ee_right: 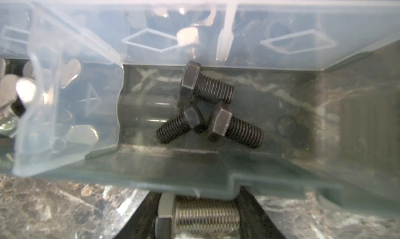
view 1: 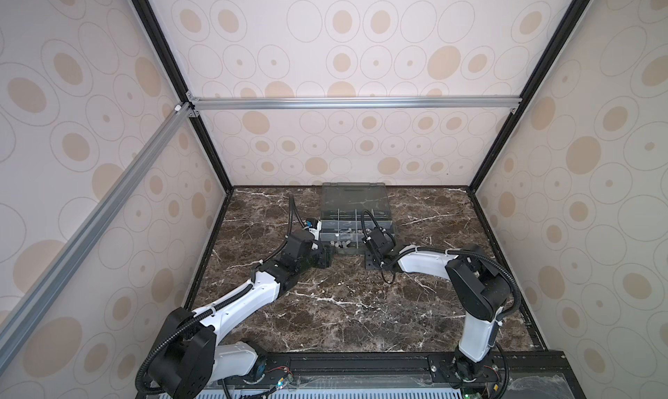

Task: Sort the screws and nuts into containers
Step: Pick up the screw from the center of the table.

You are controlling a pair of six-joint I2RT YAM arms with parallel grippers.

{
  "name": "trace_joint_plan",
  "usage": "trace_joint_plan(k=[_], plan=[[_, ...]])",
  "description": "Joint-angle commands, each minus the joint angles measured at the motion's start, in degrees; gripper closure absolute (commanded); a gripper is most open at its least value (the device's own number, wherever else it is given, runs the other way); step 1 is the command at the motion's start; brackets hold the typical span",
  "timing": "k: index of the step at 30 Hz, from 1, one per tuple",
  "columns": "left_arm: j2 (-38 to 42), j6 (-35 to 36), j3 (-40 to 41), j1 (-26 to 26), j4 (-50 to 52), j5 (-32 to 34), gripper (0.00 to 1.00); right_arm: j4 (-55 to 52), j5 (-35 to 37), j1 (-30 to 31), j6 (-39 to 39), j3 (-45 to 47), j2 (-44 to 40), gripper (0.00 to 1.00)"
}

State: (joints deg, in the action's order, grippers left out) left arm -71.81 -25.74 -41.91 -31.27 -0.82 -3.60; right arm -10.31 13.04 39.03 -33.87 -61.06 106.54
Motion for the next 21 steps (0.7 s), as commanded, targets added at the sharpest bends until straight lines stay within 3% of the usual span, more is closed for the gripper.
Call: trace_joint_plan(k=[1, 13, 21], plan=[[0.80, -0.02, -1.05, 0.42, -0.24, 0.17, 0.33, -3.82, -3.46, 1.28, -1.22, 1.30, -1.26, 0.50], [1.66, -0.53, -0.53, 0.42, 0.19, 1.02, 0.33, -6.81, -2.91, 2.49, 1.15, -6.17, -4.34, 0.53], [4.13, -1.87, 1.93, 0.42, -0.05, 1.10, 0.33, -12.84, -1.78, 2.13, 6.60, -24.55, 3.47, 0.53]])
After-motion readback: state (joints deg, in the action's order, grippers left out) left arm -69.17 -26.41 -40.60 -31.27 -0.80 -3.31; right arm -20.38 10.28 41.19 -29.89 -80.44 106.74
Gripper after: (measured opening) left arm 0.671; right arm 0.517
